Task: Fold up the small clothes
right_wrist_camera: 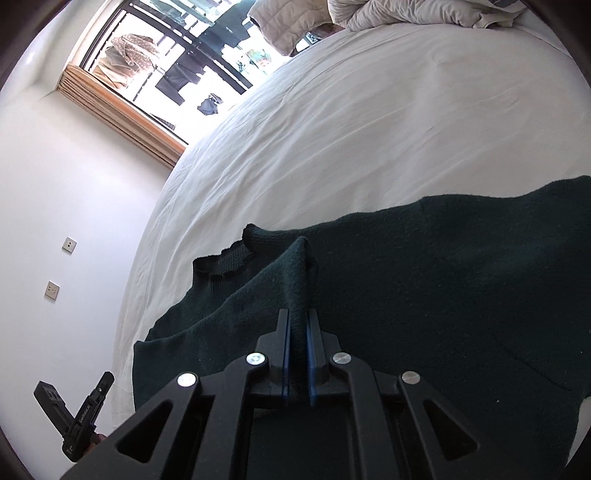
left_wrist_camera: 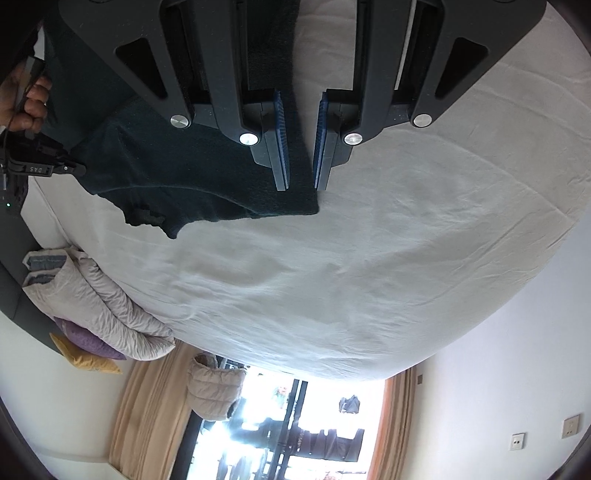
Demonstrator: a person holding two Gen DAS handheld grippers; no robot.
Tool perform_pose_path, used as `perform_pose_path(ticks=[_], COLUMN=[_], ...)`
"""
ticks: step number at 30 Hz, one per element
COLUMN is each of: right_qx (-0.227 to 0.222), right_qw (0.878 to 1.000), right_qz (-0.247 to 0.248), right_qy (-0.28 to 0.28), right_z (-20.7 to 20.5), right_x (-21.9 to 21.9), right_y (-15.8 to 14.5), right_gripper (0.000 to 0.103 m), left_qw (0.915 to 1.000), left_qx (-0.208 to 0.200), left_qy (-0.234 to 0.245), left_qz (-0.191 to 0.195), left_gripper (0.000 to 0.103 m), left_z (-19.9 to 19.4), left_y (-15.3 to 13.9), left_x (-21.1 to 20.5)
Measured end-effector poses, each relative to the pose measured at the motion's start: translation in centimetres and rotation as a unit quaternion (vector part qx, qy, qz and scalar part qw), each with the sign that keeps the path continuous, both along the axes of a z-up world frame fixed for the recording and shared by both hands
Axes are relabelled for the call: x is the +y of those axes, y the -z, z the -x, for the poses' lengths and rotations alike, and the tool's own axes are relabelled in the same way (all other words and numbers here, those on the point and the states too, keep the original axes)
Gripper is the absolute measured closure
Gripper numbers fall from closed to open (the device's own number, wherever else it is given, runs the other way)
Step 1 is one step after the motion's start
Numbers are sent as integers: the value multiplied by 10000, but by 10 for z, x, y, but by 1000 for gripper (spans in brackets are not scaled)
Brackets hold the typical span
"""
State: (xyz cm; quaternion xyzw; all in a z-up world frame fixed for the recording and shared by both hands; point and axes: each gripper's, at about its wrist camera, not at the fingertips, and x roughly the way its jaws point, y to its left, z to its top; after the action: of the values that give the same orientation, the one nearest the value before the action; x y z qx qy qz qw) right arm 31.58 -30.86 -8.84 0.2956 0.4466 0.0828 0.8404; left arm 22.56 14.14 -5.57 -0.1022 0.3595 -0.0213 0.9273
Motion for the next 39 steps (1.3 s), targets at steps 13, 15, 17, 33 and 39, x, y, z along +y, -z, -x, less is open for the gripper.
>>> perform_pose_path(ticks=[13, 15, 17, 33, 39], right_qx=[306, 427, 532, 757, 735], right_qw=[9983, 9981, 9976, 9958, 9957], right_qz=[450, 337, 177, 181, 148], right_qy=[197, 301, 393, 482, 544], right_z=[20, 21, 24, 18, 19], right_x=[-5, -11, -14, -17, -19], right_y=[-4, 2, 5, 21, 22], right_gripper=[95, 95, 95, 95, 96], left_qw=[9917, 9900, 9894, 9822, 9784], left_qx=[731, 748, 735, 811, 795], left_qy=[451, 466, 492, 719, 664], left_qz=[-951, -1103, -1153, -1536, -1789], left_gripper=[90, 90, 90, 90, 90], left_z=[-50, -50, -49, -56, -54], left_y=[45, 46, 44, 60, 59], left_x=[-59, -60, -60, -58, -65])
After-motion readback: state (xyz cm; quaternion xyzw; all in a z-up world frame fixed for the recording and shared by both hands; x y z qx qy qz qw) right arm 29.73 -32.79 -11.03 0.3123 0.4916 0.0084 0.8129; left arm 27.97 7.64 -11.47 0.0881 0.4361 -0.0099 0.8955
